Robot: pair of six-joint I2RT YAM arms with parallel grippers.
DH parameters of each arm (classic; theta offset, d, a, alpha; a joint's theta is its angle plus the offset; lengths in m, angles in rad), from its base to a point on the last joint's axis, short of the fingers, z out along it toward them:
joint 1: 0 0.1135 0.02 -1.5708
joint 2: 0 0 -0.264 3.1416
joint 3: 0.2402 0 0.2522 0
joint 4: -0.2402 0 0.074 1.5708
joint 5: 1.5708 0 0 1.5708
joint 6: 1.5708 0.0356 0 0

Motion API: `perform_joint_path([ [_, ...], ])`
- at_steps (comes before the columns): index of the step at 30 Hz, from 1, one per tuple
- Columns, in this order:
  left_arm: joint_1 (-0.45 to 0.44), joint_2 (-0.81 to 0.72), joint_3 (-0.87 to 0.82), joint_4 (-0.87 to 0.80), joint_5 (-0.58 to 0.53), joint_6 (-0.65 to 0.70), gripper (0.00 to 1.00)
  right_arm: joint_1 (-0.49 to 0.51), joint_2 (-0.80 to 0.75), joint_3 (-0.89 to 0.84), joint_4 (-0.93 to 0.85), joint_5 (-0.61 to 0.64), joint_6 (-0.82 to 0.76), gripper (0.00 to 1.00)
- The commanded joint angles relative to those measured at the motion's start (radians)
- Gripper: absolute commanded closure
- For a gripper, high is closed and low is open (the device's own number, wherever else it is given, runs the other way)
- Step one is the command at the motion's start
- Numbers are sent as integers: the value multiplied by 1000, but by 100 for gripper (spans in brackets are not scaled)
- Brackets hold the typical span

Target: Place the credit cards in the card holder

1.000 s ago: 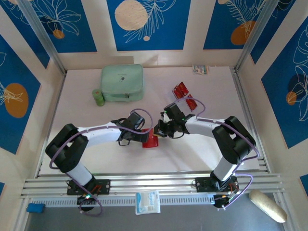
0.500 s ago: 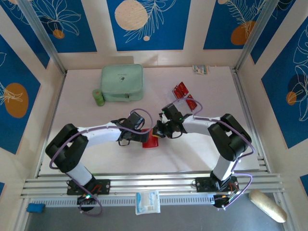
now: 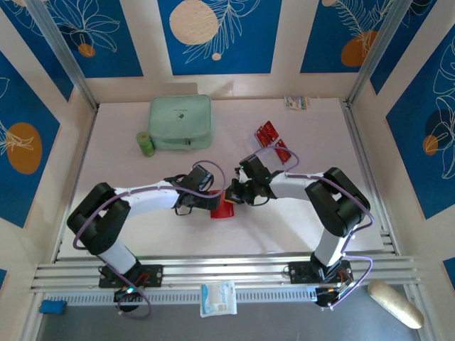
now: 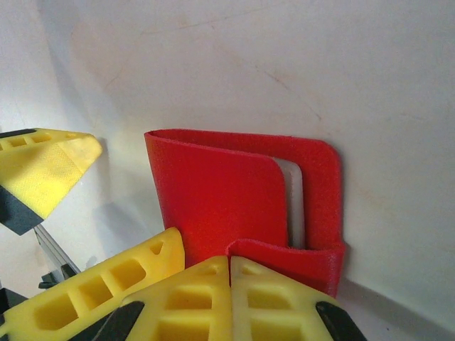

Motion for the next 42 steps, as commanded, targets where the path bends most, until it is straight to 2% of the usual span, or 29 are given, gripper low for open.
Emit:
perform_joint_path([
  [1,-8,25,-37,-77,-23,2,0,17,40,-47,-57,17,9,100],
  [13,-8,19,-32,-81,-21,5,0,19,57,-68,-98,49,35,100],
  [28,-8,1,-15,-94,-14,4,0,96,108,32,-381,235,-51,100],
  [42,-8,-6,-21,-96,-9,1,0,142,176,-24,-352,233,-15,100],
])
